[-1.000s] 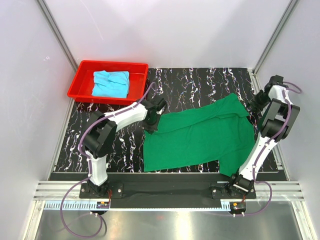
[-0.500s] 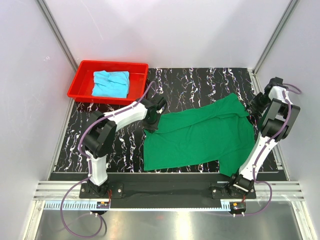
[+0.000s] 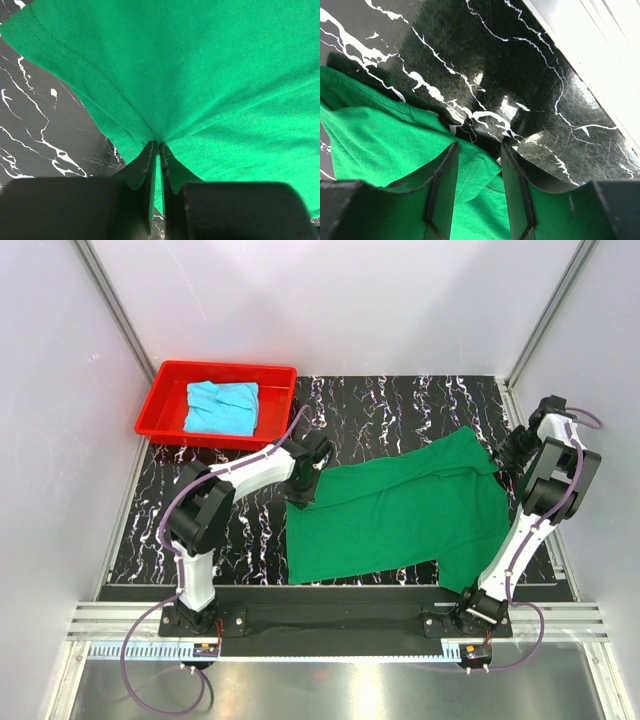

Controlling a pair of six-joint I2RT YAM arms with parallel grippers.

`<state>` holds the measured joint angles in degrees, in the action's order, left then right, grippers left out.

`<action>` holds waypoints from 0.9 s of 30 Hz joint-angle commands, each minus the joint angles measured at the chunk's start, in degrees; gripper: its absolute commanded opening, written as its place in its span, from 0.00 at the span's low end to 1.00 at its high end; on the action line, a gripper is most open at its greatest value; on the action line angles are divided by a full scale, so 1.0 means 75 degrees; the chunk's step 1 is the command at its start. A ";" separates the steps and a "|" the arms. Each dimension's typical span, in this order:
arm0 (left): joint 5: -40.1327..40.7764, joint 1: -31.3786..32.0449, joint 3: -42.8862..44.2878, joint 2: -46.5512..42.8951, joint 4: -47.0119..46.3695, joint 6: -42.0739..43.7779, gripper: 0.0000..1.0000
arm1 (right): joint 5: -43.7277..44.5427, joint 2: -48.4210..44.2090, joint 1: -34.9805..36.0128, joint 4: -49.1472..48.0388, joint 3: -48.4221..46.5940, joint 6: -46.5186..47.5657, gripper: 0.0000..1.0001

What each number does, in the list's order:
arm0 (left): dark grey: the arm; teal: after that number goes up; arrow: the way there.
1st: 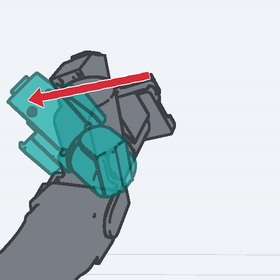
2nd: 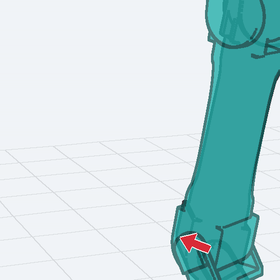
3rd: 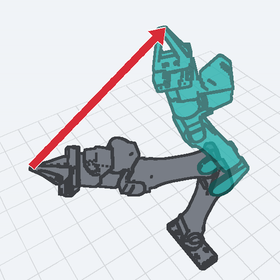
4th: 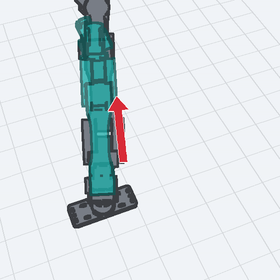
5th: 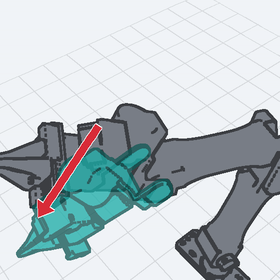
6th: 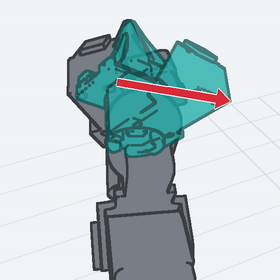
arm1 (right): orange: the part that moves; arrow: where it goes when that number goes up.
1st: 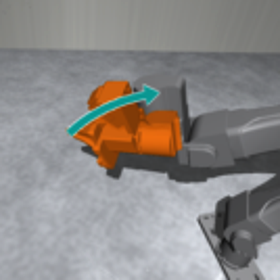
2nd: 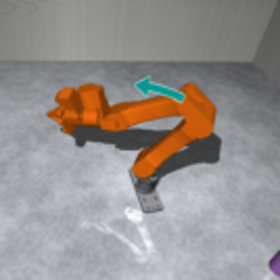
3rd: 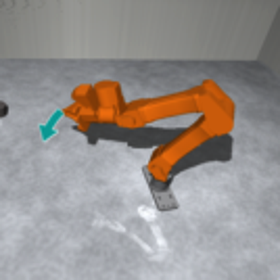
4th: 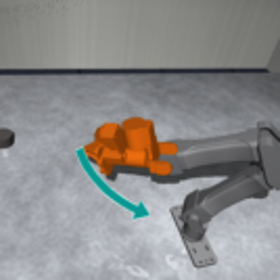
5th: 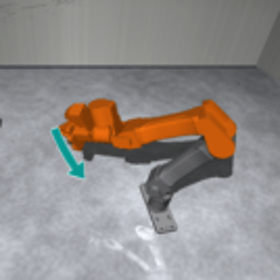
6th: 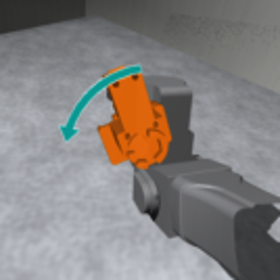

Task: Fold and stack the t-shirts
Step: Fold the tshirt

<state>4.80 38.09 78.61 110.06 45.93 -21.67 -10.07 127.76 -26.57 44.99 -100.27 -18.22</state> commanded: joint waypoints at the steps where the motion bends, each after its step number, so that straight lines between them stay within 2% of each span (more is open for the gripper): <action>1: 0.0192 -0.0016 0.0113 0.0032 -0.0042 0.0065 0.06 | 0.0100 -0.0207 -0.0149 0.0118 0.0221 0.0003 0.47; 2: 0.0192 -0.0016 0.0136 0.0032 -0.0042 0.0065 0.01 | 0.0065 -0.0242 -0.0149 0.0107 0.0256 0.0003 0.47; 3: 0.0192 -0.0016 0.0136 0.0055 -0.0031 0.0100 0.00 | 0.0053 -0.0254 -0.0149 0.0095 0.0279 0.0003 0.48; 10: 0.0344 -0.0016 0.0160 0.0045 -0.0101 0.0136 0.00 | 0.0123 -0.0336 -0.0149 0.0200 0.0349 0.0097 0.51; 18: 0.0380 -0.0016 0.0312 -0.0143 0.0063 0.0206 0.00 | 0.0065 -0.0524 -0.0149 0.0095 0.0549 0.0050 0.45; 27: 0.0485 -0.0016 0.0429 -0.0214 0.0145 0.0300 0.00 | -0.0181 -0.0688 -0.0149 -0.0057 0.0537 -0.0161 0.20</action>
<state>6.42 38.09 79.40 110.80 46.68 -20.71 -10.59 125.75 -27.00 44.80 -96.53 -18.31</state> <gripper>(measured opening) 0.012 0.228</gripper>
